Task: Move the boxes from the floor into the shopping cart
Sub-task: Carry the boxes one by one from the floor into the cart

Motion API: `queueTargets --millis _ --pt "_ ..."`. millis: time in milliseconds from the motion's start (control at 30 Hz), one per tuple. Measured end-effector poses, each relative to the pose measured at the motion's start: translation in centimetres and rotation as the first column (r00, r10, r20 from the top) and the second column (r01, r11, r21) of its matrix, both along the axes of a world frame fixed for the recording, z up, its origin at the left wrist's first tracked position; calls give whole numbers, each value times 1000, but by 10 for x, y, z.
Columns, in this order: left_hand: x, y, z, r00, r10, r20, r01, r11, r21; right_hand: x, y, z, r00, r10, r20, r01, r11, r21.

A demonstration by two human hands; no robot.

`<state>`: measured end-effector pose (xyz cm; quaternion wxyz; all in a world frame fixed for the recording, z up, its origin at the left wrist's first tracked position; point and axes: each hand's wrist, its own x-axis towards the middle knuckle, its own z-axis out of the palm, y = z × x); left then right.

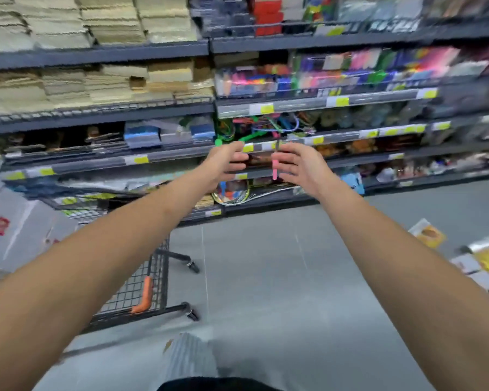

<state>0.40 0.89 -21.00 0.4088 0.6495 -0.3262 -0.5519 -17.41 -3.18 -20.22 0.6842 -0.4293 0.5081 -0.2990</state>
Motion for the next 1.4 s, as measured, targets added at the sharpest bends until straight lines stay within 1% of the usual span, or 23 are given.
queueTargets --millis 67,100,167,200,333,467,567,700,800,933,1067,1167,1267,1367,1400 --pt "-68 -17 7 994 -110 6 110 994 6 -68 1 5 995 -99 -2 99 995 1" --pt "-86 -21 7 990 -138 12 138 990 6 -86 2 3 992 -127 0 127 992 8" --pt "-149 -36 10 967 -255 7 255 967 3 -148 4 3 971 -238 -16 238 971 8" --pt "-163 -38 8 957 -290 4 290 957 1 -162 5 2 964 -266 -26 266 964 11" --pt "-260 -63 4 873 -488 22 487 873 22 -261 11 -8 896 -441 -47 443 896 39" --pt "-340 -98 -15 823 -568 5 568 822 41 -341 12 -29 826 -559 -70 563 822 83" --pt "-414 -130 -32 740 -672 -5 671 738 77 -407 -2 -44 756 -647 -100 655 747 115" --pt "-494 -176 -47 645 -764 -23 761 639 113 -473 -31 -55 667 -736 -113 744 651 151" --pt "-556 -216 -53 589 -808 -12 802 582 130 -522 -59 -63 614 -774 -155 789 593 164" --pt "-617 -257 -61 549 -836 4 827 543 147 -575 -94 -77 567 -797 -211 823 537 184" --pt "-667 -296 -78 527 -849 16 833 521 184 -618 -129 -90 544 -811 -215 836 504 216" --pt "-703 -323 -90 520 -854 19 831 511 221 -652 -157 -105 552 -802 -229 830 502 242" --pt "-741 -350 -104 537 -844 13 814 522 255 -688 -188 -122 569 -787 -239 817 511 267" --pt "-780 -381 -121 543 -840 13 801 522 295 -730 -225 -137 598 -765 -240 795 528 298" --pt "-797 -392 -128 558 -830 8 785 530 321 -748 -241 -143 619 -748 -241 778 541 319"
